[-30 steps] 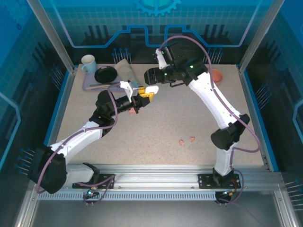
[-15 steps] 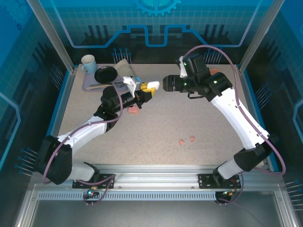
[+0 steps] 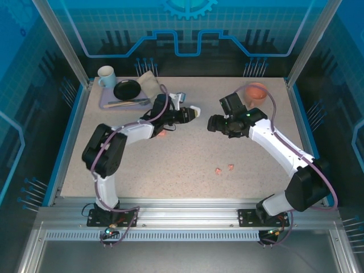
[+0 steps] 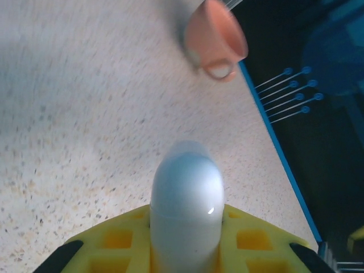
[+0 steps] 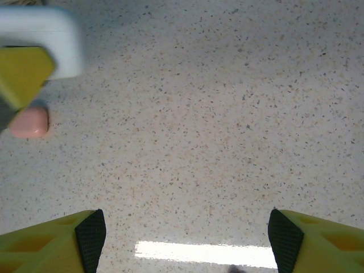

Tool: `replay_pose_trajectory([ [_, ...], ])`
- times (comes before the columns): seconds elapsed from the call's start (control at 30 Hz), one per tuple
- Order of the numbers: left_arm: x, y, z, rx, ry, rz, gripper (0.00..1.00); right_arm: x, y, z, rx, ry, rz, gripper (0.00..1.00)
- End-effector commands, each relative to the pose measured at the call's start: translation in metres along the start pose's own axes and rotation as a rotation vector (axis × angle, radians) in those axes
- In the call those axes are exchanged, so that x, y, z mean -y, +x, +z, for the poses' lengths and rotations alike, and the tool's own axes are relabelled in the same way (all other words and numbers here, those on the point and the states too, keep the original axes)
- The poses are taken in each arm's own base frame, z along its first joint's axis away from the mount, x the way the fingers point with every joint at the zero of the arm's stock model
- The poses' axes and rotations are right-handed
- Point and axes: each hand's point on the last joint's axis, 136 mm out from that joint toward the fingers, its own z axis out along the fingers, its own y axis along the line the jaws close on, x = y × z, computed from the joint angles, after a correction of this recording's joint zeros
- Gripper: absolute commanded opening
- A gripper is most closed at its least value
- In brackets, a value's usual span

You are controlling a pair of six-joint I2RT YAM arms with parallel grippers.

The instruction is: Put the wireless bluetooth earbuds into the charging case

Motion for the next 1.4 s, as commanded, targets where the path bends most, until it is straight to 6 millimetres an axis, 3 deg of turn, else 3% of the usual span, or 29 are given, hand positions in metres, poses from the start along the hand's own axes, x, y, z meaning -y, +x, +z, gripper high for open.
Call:
replay_pose_trajectory([
  [0.0, -0.011, 0.019, 0.019, -0.122, -0.03, -0.242, 0.0, 0.003, -0.011, -0.002, 0.058, -0.003, 0.058, 0.79],
  [0.17, -0.042, 0.039, 0.036, -0.254, -0.186, -0.368, 0.01, 0.005, -0.006, 0.007, 0.041, 0.015, 0.068, 0.79],
  [0.3, -0.065, 0.059, 0.04, -0.365, -0.31, -0.433, 0.09, 0.004, -0.004, 0.012, 0.028, 0.029, 0.063, 0.79],
  [0.4, -0.073, 0.067, 0.042, -0.417, -0.359, -0.44, 0.23, 0.002, -0.003, 0.013, 0.025, 0.041, 0.057, 0.79],
  [0.6, -0.078, 0.063, 0.035, -0.453, -0.417, -0.388, 0.46, -0.003, -0.001, 0.009, 0.025, 0.066, 0.039, 0.8],
  [0.77, -0.054, 0.038, 0.017, -0.408, -0.409, -0.316, 0.67, -0.01, 0.001, -0.004, 0.039, 0.088, 0.02, 0.82],
  [0.87, -0.029, 0.01, -0.007, -0.339, -0.386, -0.265, 0.71, -0.019, 0.0, -0.019, 0.072, 0.076, 0.028, 0.83],
  [0.9, -0.02, -0.001, -0.019, -0.305, -0.385, -0.244, 0.82, -0.024, 0.0, -0.023, 0.086, 0.067, 0.028, 0.83],
  [1.0, -0.003, -0.033, -0.06, -0.192, -0.397, -0.194, 0.85, -0.045, -0.001, -0.022, 0.093, 0.05, 0.01, 0.85],
  [1.03, -0.001, -0.044, -0.076, -0.146, -0.408, -0.188, 0.98, -0.054, -0.001, -0.017, 0.087, 0.058, -0.004, 0.86],
  [1.17, -0.016, -0.073, -0.138, 0.009, -0.488, -0.176, 0.99, -0.091, 0.004, 0.01, 0.061, 0.091, -0.073, 0.9],
  [1.37, -0.067, -0.091, -0.231, 0.23, -0.617, -0.317, 0.99, -0.154, 0.016, 0.074, -0.016, 0.125, -0.173, 0.95],
])
